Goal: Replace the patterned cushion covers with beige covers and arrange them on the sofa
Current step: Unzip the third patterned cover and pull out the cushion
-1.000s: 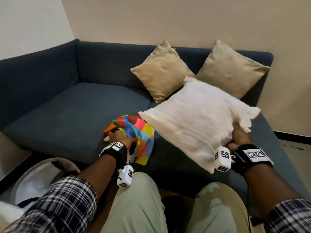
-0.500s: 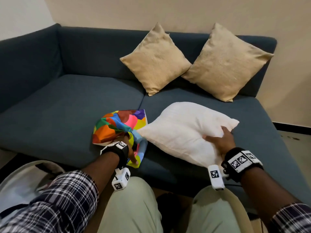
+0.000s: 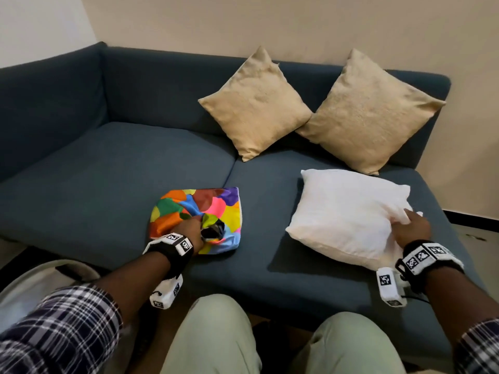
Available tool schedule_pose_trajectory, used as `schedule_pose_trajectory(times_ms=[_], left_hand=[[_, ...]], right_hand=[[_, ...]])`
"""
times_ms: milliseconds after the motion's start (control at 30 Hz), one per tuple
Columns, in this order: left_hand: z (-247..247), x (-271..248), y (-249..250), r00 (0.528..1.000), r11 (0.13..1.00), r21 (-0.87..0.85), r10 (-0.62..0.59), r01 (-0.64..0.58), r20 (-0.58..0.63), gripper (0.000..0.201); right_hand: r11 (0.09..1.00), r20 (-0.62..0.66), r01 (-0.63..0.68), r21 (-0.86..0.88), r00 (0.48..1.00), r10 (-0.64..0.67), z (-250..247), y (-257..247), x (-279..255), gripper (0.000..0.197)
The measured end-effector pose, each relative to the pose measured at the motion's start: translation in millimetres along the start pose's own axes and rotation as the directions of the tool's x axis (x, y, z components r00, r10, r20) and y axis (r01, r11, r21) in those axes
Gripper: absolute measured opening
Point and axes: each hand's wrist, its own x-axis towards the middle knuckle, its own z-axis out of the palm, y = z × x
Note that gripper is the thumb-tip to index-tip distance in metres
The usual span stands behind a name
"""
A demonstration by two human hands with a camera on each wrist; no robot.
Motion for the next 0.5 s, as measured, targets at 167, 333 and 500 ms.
schedule_pose_trajectory(times_ms=[167, 333, 500], left_hand=[[-10, 13, -36, 0.986, 0.998, -0.042, -0.049, 0.043, -0.159, 0.04], [-76, -59, 1, 0.978, 0.77, -0.631, -0.046, -0.093, -0.202, 0.024], [-102, -129, -21, 0.975, 0.417, -0.889, -0.033, -0.187, -0.221, 0.024]], right_hand=[[0.925, -0.107, 0.375, -0.067, 0.919, -0.38, 19, -85, -77, 0.055], [0.835, 0.485, 0.333, 0.437, 0.695, -0.531, 82, -171, -189, 0.088], [0.693, 0.834, -0.467, 0.549, 0.354, -0.423, 135, -233, -269, 0.083]])
